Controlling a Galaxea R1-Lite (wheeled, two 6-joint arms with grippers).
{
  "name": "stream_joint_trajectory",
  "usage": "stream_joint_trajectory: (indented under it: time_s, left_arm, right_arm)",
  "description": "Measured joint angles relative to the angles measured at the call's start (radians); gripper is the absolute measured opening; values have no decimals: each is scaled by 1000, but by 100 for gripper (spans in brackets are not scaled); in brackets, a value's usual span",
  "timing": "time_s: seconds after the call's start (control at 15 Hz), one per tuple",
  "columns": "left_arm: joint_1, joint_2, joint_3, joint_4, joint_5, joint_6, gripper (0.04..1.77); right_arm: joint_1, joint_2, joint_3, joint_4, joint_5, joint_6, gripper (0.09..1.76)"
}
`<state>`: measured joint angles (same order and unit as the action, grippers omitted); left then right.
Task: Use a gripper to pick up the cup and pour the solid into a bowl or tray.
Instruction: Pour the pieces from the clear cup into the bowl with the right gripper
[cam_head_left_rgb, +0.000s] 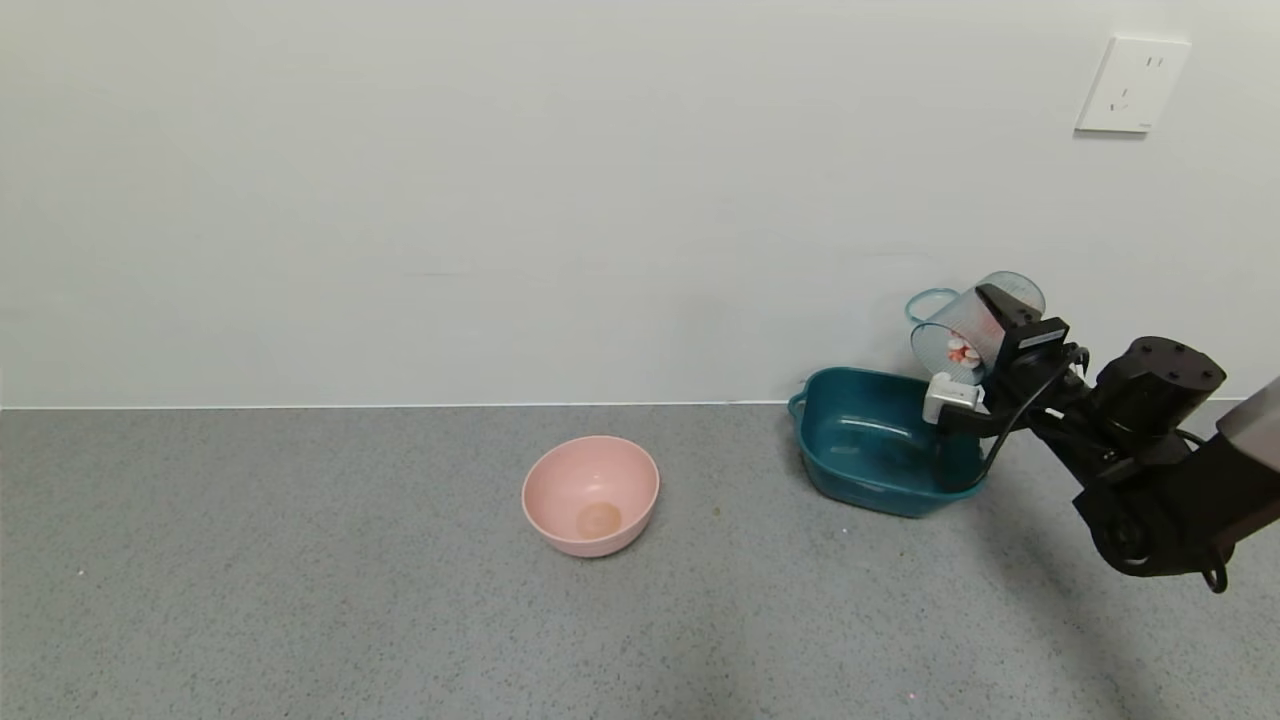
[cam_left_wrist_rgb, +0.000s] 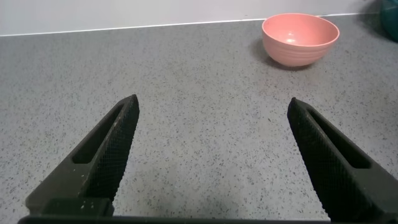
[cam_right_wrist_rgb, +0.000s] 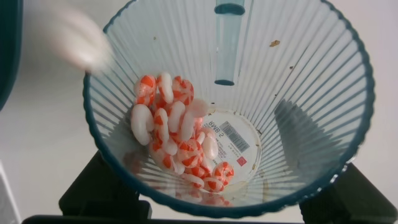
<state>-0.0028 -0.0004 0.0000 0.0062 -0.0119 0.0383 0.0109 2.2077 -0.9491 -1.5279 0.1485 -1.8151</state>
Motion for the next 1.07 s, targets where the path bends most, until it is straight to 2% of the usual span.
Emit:
stream_joint_trajectory:
  time_s: [0.2, 1.07]
  left_arm:
    - [0, 0, 0, 0, 0, 1, 172]
    - [0, 0, 0, 0, 0, 0, 172]
  right_arm:
    - [1, -8, -6, 0, 42, -77, 135]
    - [43, -70, 8, 7, 76, -326, 135]
